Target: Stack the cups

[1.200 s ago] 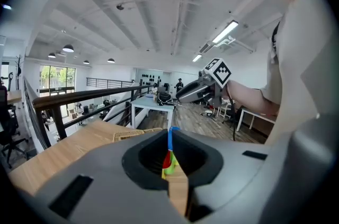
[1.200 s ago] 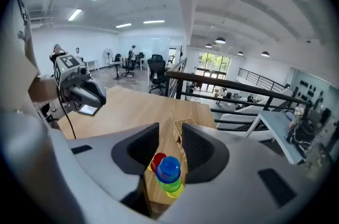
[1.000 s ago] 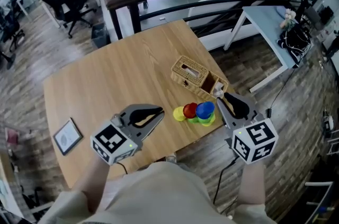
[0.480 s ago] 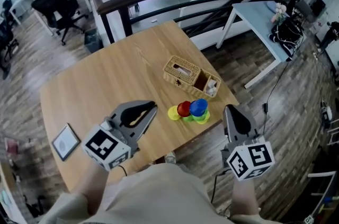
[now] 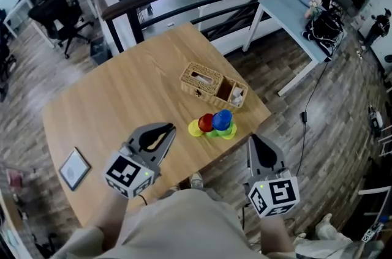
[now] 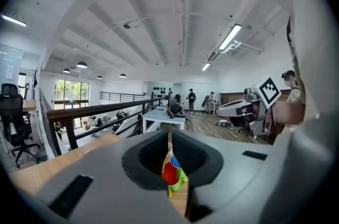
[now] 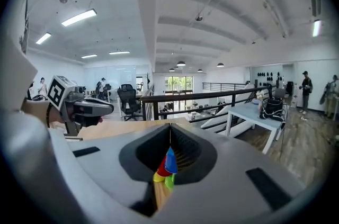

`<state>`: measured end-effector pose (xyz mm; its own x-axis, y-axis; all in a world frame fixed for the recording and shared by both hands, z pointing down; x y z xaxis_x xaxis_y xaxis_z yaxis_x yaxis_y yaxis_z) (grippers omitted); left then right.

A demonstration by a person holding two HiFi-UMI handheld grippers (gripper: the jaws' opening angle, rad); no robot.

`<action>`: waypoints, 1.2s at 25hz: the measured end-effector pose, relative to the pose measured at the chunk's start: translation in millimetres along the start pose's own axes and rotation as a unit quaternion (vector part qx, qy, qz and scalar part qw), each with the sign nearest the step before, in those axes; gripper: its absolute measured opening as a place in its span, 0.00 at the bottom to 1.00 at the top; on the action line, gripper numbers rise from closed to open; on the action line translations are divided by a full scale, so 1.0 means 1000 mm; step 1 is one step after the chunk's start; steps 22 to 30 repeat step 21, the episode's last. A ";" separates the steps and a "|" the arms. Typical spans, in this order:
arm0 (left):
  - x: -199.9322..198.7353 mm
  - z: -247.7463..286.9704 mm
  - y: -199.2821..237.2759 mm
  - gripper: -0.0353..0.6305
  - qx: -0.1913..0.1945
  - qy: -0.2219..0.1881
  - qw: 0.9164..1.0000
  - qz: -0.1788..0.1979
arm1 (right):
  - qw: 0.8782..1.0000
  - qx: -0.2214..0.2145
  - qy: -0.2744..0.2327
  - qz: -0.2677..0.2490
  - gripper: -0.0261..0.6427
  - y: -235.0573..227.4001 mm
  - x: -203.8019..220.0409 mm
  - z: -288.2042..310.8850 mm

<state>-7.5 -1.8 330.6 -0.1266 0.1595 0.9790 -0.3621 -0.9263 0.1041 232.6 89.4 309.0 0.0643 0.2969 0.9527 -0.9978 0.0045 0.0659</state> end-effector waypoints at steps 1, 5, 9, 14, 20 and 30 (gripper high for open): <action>0.000 0.002 -0.002 0.11 0.001 -0.001 1.000 0.003 | 1.000 0.002 0.005 0.000 0.08 -0.001 0.002 -0.001; -0.003 0.007 -0.006 0.11 0.003 -0.006 1.000 0.007 | 1.000 0.003 0.009 0.000 0.08 -0.005 0.004 -0.004; -0.004 0.008 -0.008 0.11 0.003 -0.002 1.000 0.005 | 1.000 0.000 0.007 -0.004 0.08 -0.006 0.004 -0.005; -0.006 0.003 -0.010 0.11 -0.003 -0.002 1.000 0.007 | 1.000 -0.008 0.019 -0.019 0.08 -0.003 0.005 -0.005; -0.003 0.004 -0.014 0.11 -0.012 0.007 1.000 0.001 | 0.999 -0.019 0.021 -0.030 0.08 -0.004 0.008 -0.006; -0.003 0.004 -0.015 0.11 -0.013 0.009 1.000 0.000 | 0.999 -0.020 0.021 -0.031 0.08 -0.005 0.009 -0.006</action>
Point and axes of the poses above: the fingertips, and each gripper's own axes: z forward along the fingers, y to its left, x out of its underside, the point moved 6 cm from there along -z, backward along the fingers, and after that the axes turned 10 degrees about x, right-handed, at the moved point
